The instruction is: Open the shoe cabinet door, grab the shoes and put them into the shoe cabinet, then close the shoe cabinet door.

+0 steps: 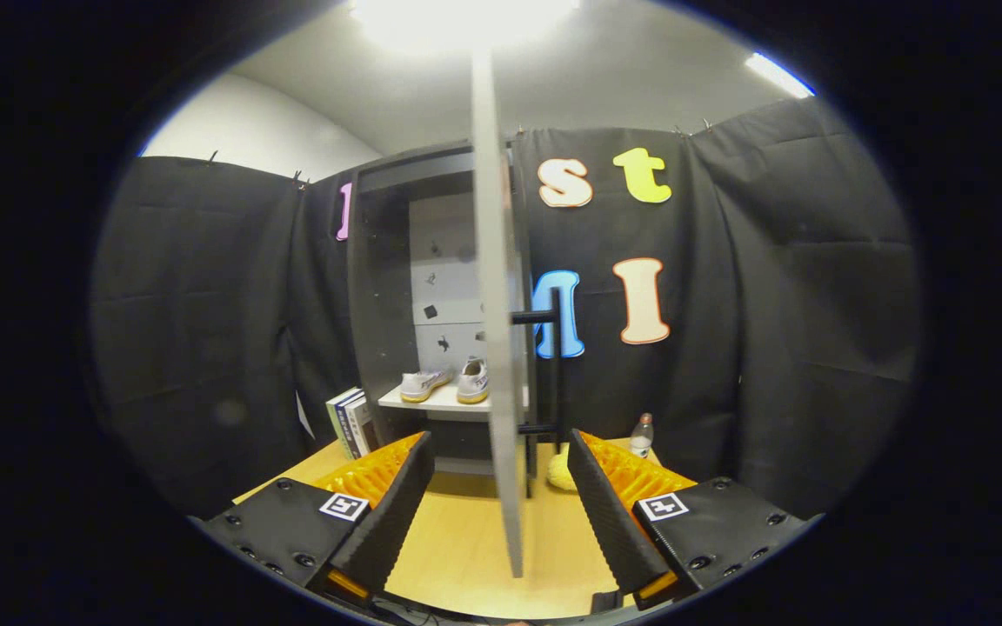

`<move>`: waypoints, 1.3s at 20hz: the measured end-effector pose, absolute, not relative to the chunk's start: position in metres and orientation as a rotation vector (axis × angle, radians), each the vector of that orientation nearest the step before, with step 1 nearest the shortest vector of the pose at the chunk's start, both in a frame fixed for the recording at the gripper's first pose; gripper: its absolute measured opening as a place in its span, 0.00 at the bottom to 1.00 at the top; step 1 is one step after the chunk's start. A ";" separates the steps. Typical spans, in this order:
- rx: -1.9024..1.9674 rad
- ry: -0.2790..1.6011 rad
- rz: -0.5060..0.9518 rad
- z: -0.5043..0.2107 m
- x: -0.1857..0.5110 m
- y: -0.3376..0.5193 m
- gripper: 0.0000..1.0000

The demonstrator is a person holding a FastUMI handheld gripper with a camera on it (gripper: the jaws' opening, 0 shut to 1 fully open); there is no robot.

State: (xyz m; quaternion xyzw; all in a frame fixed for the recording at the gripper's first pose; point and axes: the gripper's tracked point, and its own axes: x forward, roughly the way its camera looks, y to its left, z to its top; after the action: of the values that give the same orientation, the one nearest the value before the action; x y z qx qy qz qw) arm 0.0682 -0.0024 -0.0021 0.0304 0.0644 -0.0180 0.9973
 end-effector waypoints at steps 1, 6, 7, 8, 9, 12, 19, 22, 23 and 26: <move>0.050 0.119 -0.054 -0.001 0.068 -0.024 0.96; 0.094 0.106 -0.085 -0.004 0.092 -0.093 0.96; 0.110 0.102 -0.074 -0.005 0.101 -0.098 0.96; 0.122 0.102 -0.063 -0.006 0.110 -0.103 0.96; 0.130 0.102 -0.049 -0.007 0.118 -0.107 0.96; 0.137 0.098 -0.013 -0.006 0.141 -0.107 0.95; 0.092 0.141 -0.010 -0.013 0.162 -0.081 0.96; 0.074 0.145 -0.061 -0.010 0.156 -0.081 0.95; 0.077 0.146 -0.082 -0.010 0.152 -0.081 0.95; 0.095 0.150 -0.136 -0.010 0.145 -0.073 0.94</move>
State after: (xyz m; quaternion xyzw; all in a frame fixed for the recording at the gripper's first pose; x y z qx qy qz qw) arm 0.1453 -0.0734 -0.0098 0.0473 0.0746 -0.0676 0.9938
